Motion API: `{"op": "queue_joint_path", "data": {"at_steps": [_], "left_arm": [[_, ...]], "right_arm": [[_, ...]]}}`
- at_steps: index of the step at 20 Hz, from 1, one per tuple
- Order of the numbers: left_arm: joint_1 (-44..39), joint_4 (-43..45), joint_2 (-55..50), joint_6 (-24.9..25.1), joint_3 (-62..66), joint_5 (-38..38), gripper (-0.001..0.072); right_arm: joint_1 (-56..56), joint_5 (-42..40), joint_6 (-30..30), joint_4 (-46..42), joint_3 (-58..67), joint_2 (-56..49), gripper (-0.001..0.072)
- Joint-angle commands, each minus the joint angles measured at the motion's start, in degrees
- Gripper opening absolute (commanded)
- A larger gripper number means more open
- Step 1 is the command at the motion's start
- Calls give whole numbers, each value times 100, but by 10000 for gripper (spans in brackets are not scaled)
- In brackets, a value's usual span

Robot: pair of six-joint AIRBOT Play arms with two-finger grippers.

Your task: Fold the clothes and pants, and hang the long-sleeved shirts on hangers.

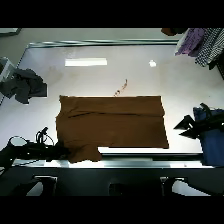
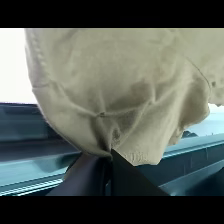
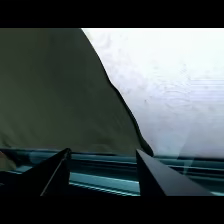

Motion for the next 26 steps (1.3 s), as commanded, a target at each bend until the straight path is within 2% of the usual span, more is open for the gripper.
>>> {"op": "queue_joint_path", "data": {"at_steps": [1,10,14,15,16,17,18,21,23,26], "left_arm": [[-4,-7,-2,33,-2,-42,20],[-4,-7,-2,26,-2,-79,20],[-4,-7,-2,15,0,-83,20],[-4,-7,-2,15,0,-101,20],[-4,-4,-2,17,13,-151,20],[-2,22,7,39,55,-223,20],[-2,142,22,31,138,-308,19],[87,846,160,-271,608,-896,19],[219,1403,424,-546,1036,-1419,19],[262,1823,935,-658,1637,-2140,19]], "right_arm": [[-173,-46,-177,-92,-809,-26,476],[-166,-765,-546,280,-1821,-26,490],[354,-1147,-599,361,-1849,-26,468],[542,-1224,-560,343,-1847,-26,399],[662,-1244,-529,345,-1847,-24,216],[715,-1233,-531,343,-1847,-11,69],[708,-1198,-531,350,-1847,33,31],[702,-1058,-236,-70,-1823,551,30],[706,-721,46,-286,-1823,1095,30],[706,-107,330,-457,-1823,2022,30]]}}
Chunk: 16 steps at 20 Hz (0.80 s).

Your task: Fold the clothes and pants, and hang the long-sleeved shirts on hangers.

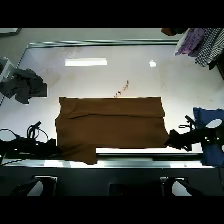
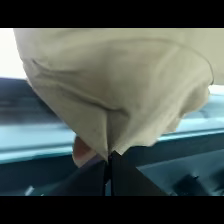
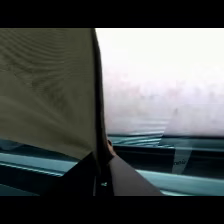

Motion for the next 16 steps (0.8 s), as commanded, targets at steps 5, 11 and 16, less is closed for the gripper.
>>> {"op": "queue_joint_path", "data": {"at_steps": [5,11,16], "left_arm": [[63,476,199,-229,1290,-577,18],[-330,267,-1412,31,2214,192,18],[-850,269,-3217,181,3851,389,18]], "right_arm": [[26,426,293,199,188,1370,30],[1259,-699,330,-216,1576,-162,30],[1390,-1064,614,-483,2662,-1318,30]]}}
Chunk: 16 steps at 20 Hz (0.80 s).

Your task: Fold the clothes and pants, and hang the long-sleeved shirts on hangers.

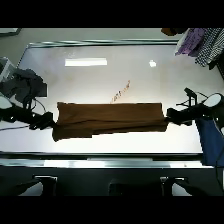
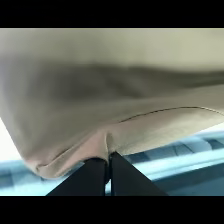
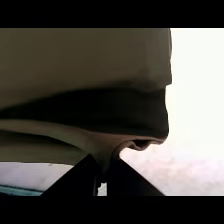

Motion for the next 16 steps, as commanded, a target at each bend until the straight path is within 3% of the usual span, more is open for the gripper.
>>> {"op": "queue_joint_path", "data": {"at_steps": [1,8,12,14,15,16], "left_arm": [[-304,-4,-1298,87,1207,125,18],[-393,-7,-2983,39,3460,-280,18],[-492,-9,-3585,20,3901,-293,19],[-544,-7,-3773,20,3901,-275,22],[-564,-9,-3823,20,3901,-243,56],[-577,-9,-3834,15,3901,-170,152]], "right_arm": [[127,-339,166,-173,684,-772,30],[127,-697,188,-63,960,-1327,31],[127,-966,186,72,960,-1576,35],[127,-1086,208,162,960,-1733,87],[127,-1119,308,219,960,-1805,144],[127,-1115,448,273,960,-1829,232]]}}
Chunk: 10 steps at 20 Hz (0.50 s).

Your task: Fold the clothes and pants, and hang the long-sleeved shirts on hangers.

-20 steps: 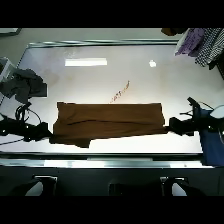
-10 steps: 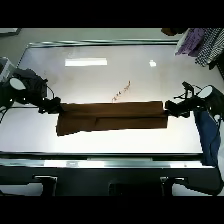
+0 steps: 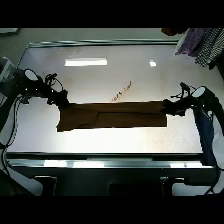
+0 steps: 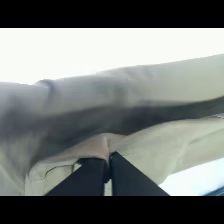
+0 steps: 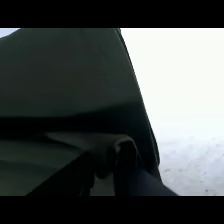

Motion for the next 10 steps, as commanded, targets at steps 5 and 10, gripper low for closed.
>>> {"op": "queue_joint_path", "data": {"at_steps": [5,10], "left_arm": [[-11,61,-20,-107,535,-24,328],[-17,304,487,-168,619,-103,329]], "right_arm": [[-673,789,374,245,756,-125,488],[-1513,1377,-415,1504,800,-616,603]]}}
